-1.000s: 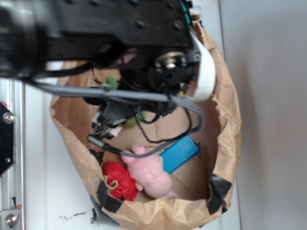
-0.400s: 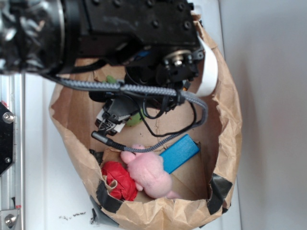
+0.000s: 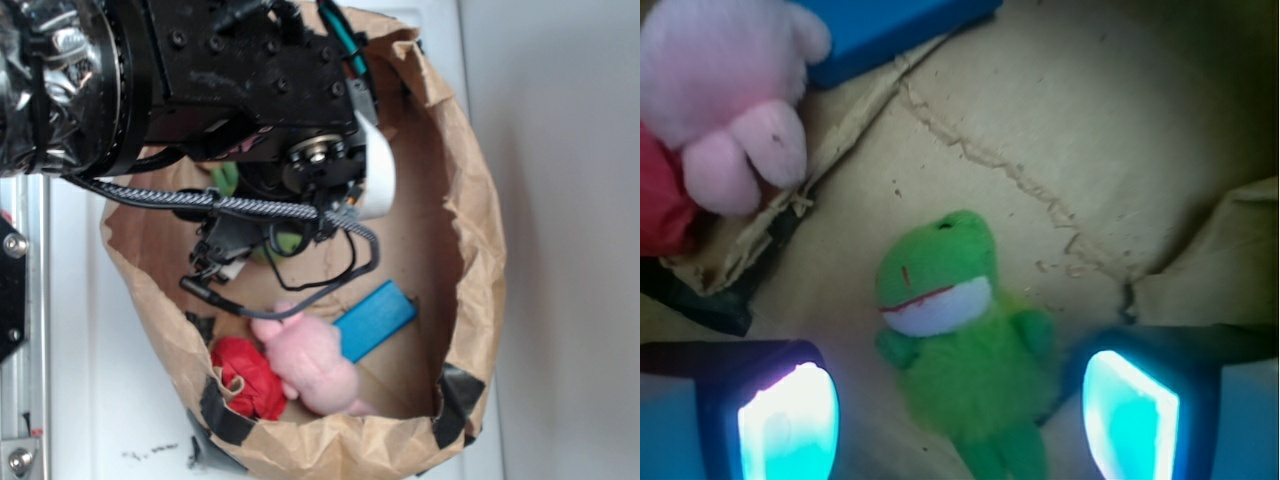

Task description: Grab the green animal.

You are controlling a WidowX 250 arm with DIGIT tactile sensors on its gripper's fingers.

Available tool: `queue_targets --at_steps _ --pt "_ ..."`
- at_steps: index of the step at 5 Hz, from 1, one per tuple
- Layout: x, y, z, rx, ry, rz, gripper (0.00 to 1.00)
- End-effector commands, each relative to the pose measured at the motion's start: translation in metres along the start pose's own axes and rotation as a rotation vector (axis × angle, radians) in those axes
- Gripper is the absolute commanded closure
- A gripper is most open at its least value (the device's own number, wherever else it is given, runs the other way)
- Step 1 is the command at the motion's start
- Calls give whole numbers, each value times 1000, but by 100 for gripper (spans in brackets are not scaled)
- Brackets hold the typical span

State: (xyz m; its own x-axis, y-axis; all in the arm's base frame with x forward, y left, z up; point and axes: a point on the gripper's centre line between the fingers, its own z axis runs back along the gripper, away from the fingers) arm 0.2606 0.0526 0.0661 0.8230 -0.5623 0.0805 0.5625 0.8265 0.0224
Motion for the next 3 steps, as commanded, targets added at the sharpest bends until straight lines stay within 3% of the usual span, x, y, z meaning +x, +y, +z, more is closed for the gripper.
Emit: queue_targets --at_steps 1,3 --pt "6 -6 -28 1 40 -61 0" --pt "11 -9 -39 43 47 -27 0"
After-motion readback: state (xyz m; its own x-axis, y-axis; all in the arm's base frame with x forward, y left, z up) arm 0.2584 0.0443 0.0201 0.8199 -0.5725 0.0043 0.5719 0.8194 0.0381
